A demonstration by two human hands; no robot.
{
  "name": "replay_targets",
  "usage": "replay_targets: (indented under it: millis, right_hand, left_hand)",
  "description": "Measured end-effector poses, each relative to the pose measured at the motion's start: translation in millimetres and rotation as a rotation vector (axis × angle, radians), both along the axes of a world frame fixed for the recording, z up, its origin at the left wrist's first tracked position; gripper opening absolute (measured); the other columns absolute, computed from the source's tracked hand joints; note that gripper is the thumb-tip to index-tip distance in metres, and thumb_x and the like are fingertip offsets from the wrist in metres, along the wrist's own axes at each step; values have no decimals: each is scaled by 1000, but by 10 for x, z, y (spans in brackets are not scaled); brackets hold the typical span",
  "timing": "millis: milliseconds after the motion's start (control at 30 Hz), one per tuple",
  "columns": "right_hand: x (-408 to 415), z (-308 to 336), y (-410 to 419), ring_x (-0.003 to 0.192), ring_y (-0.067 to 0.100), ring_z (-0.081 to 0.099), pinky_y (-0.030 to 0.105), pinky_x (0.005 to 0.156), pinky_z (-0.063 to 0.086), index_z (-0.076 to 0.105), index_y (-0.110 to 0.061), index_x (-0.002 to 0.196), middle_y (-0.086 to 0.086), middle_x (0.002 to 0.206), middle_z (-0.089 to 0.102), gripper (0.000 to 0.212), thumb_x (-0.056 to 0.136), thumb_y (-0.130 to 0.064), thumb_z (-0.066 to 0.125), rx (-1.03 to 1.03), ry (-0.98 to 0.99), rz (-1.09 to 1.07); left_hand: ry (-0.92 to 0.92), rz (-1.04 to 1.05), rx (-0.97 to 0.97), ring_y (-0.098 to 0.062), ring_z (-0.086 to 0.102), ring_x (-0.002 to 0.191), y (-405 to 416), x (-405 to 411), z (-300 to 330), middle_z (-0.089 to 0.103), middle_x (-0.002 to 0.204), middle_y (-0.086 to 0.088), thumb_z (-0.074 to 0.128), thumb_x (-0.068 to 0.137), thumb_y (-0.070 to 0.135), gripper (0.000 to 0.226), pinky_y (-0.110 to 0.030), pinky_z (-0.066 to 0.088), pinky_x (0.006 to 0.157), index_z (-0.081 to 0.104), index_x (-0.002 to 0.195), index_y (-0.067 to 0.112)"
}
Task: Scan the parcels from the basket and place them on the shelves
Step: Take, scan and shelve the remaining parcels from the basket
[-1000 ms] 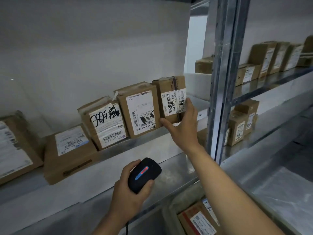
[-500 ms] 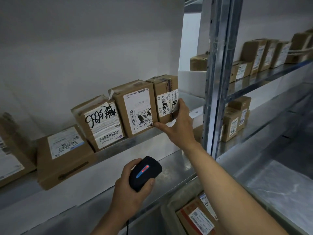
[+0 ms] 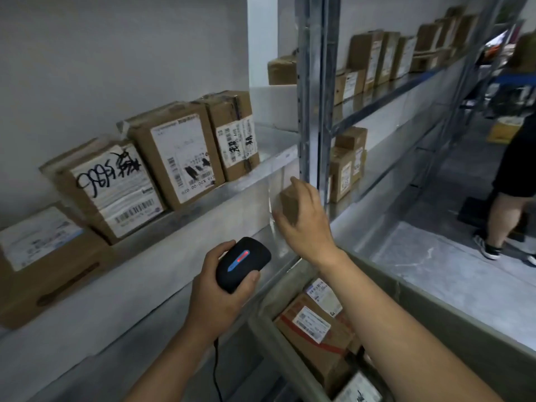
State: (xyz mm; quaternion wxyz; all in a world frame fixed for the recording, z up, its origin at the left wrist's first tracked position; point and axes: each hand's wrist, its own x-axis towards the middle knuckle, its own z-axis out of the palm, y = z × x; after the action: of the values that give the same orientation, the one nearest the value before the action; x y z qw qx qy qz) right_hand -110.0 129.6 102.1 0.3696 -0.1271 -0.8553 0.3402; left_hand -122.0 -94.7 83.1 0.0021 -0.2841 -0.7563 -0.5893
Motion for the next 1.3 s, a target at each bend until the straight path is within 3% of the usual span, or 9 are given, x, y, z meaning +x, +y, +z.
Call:
replay_targets:
  millis: [100,233,367,467,600,667,900,1133,1300]
  right_hand:
    - [291,-131,81,137,15,39,30,113,34,36,-15,154,2,150,38,67,96,-32,66,-20,-16,-67]
    - [726,-319,197,138,15,39,24,113,29,37,-15,154,3,150,40,63,99,-32,62,-13,-83,-165]
    - [1226,-596,269,127,17,50,33,106,42,45,-14,147,3,139,49,54,99,-31,61,-49,-178,-285]
    - [1629,-876,296,126,16,51,34,106,43,46,-15,146,2,138,50,52,99,-33,60,-94,-284,-369]
    - [2140,-1178,280,127,15,51,33,108,41,47,-19,145,0,138,51,51,98,-33,61,-147,-374,-466]
    - [2367,-1311,269,128,15,49,33,110,40,47,-20,146,1,139,50,53,96,-30,63,-181,-405,-519]
    - [2945,-1725,246,133,19,46,29,112,35,41,-16,151,7,146,42,60,96,-29,63,-350,-522,-669]
    - [3207,-2180,370,130,23,50,38,110,42,37,-15,152,9,151,36,66,95,-34,64,-555,-592,-752]
    - [3266,-2475,374,133,26,46,38,115,37,37,-10,150,11,148,36,68,93,-29,67,-679,-634,-758]
  left_hand:
    - [2,-65,1,6,67,98,152,38,-55,64,110,39,80,72,39,57,-8,51,72,54,122,44]
    - [-9,-162,-4,5,67,100,313,99,-189,64,112,38,81,70,48,58,-10,53,77,55,121,46]
    - [-9,-269,-9,10,65,100,455,181,-400,62,110,43,79,70,53,62,-8,50,79,57,125,32]
    - [-52,-335,-21,12,65,99,552,258,-605,63,109,43,74,68,60,66,-7,50,81,56,126,34]
    - [-73,-407,-57,4,66,101,676,409,-853,70,114,18,77,72,53,58,-15,51,86,56,124,38]
    - [-93,-457,-68,10,64,99,751,513,-939,67,117,12,80,75,40,56,-9,48,84,56,125,32]
    - [-117,-591,-103,11,63,95,1056,776,-1152,62,115,18,84,81,23,53,-6,49,75,54,124,27]
    - [-65,-637,-204,8,62,105,1435,912,-1330,63,117,28,78,77,47,58,-14,49,91,56,128,30]
    - [-89,-692,-294,6,63,104,1701,999,-1480,61,115,33,81,79,40,59,-23,55,88,56,131,29]
